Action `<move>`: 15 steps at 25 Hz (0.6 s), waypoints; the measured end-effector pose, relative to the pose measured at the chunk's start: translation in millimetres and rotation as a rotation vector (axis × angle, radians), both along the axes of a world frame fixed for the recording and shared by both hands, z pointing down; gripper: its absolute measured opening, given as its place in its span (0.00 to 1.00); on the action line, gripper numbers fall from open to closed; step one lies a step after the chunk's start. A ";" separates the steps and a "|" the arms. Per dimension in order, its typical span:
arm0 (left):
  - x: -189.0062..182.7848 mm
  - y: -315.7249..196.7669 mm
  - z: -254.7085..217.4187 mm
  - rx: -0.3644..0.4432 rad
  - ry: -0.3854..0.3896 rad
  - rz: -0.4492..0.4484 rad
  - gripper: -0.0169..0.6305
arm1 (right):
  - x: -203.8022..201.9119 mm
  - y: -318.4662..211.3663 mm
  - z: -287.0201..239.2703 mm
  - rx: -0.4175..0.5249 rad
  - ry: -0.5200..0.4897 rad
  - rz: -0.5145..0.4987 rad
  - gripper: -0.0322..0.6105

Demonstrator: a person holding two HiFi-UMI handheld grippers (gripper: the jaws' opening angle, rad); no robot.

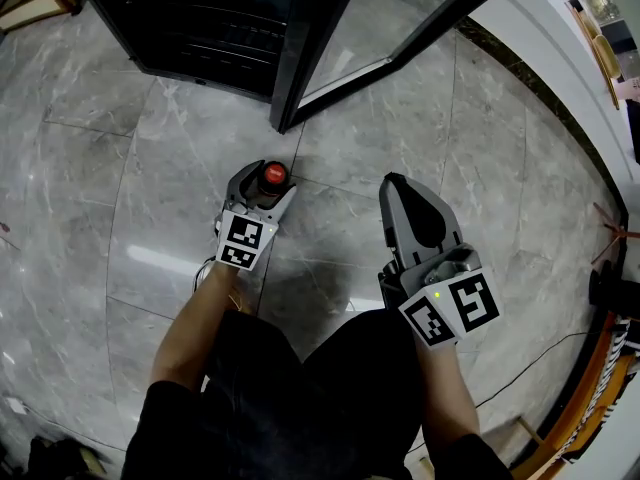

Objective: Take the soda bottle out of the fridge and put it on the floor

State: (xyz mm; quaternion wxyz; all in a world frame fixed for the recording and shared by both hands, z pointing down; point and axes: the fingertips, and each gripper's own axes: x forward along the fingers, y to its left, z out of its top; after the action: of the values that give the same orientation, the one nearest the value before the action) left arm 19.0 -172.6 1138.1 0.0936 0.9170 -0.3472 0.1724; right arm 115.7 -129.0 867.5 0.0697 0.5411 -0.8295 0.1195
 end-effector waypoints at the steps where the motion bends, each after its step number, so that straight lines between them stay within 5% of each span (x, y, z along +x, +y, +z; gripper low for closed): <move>1: -0.2 0.5 0.5 0.001 -0.002 -0.004 0.50 | -0.6 0.1 1.7 -0.003 0.000 -0.003 0.09; 15: -1.6 1.9 4.7 -0.034 0.033 -0.070 0.56 | 7.0 0.1 10.1 -0.007 0.012 -0.015 0.09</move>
State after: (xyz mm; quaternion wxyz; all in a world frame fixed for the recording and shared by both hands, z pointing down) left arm 17.5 -170.7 1142.8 0.1206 0.9053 -0.3746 0.1599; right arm 122.7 -128.9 877.6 0.0772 0.5353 -0.8327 0.1187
